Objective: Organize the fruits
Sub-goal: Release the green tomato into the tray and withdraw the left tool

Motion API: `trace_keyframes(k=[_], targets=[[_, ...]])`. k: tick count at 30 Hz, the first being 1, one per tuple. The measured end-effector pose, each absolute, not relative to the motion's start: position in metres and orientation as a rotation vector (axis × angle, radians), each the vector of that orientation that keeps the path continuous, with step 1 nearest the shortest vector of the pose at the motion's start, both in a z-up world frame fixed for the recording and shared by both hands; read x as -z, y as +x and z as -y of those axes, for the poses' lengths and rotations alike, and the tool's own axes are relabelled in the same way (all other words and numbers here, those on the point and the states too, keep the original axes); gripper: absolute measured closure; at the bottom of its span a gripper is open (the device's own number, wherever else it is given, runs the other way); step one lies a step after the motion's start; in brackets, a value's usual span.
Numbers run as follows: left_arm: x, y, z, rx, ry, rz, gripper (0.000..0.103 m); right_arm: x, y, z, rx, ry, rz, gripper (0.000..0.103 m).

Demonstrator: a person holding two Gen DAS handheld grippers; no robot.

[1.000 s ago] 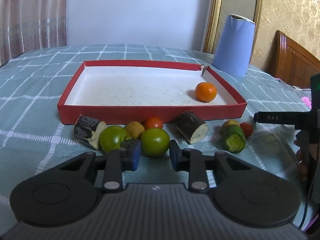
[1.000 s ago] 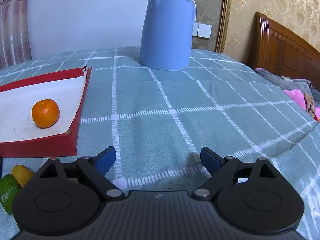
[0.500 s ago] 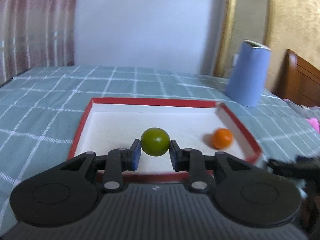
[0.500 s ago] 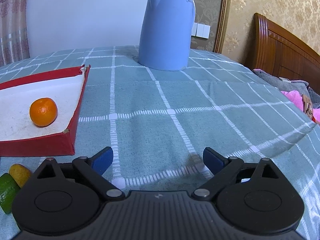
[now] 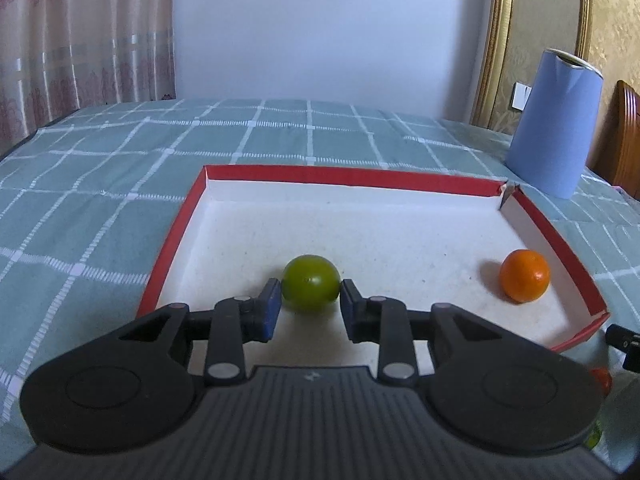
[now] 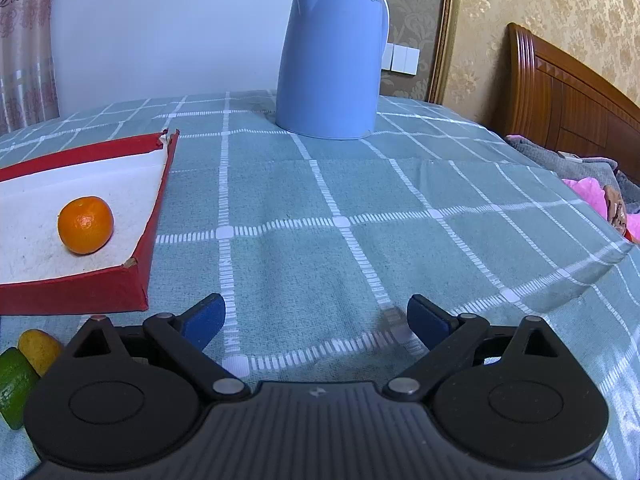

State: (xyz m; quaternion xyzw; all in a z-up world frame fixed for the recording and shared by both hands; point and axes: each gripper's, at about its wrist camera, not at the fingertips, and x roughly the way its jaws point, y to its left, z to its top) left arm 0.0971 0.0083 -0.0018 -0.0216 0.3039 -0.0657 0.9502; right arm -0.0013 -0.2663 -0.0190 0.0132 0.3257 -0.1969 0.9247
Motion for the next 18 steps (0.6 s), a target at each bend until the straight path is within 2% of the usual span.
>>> trace_keyframes(k=[4, 6, 13, 18], targets=[[0.005, 0.097, -0.005, 0.133, -0.017, -0.629, 0.062, 0.019, -0.001, 0.266, 0.404, 0.027, -0.669, 0.004], [0.003, 0.093, -0.009, 0.139, -0.034, -0.624, 0.060, 0.019, -0.001, 0.267, 0.403, 0.030, -0.669, 0.004], [-0.009, 0.053, -0.038, 0.141, -0.101, -0.550, 0.036, 0.019, -0.002, 0.270, 0.398, 0.045, -0.671, 0.004], [-0.009, 0.026, -0.046, 0.098, -0.014, -0.487, 0.029, 0.019, -0.002, 0.270, 0.399, 0.045, -0.672, 0.004]])
